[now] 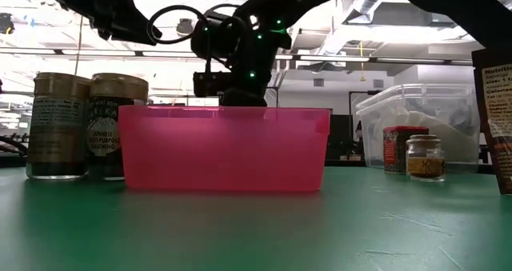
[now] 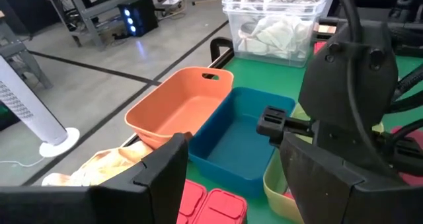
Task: Sort spices by type
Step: Put the bottom right red seasoning bottle into the green bin
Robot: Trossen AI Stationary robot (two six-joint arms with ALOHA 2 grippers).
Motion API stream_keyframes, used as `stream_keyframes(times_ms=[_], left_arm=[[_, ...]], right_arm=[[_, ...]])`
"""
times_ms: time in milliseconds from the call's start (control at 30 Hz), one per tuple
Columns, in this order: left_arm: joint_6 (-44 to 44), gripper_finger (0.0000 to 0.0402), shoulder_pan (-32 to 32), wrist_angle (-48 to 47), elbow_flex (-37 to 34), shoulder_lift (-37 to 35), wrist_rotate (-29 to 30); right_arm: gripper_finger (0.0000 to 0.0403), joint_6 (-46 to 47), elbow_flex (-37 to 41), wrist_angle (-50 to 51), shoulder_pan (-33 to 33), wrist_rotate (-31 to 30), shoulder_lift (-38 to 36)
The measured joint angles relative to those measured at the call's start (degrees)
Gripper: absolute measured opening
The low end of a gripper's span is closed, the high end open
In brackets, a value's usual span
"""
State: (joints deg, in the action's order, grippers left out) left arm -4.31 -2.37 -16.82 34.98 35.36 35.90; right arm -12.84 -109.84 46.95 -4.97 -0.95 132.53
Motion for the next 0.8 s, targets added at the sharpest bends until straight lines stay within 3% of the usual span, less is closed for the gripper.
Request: stream_keyframes(times_ms=[267,800], left_arm=[[0.24,0.0228,0.00,-0.19,0.00,-0.01,0.00],[-0.33,0.0228,0.00,-0.02,-0.02,0.01,-1.20]], right_arm=[[0.0325,-0.11,0.00,0.01,-0.11,-0.24,-0.24],[0.0331,0.80,-2.97,5.50,1.69,-0.44,-5.10]])
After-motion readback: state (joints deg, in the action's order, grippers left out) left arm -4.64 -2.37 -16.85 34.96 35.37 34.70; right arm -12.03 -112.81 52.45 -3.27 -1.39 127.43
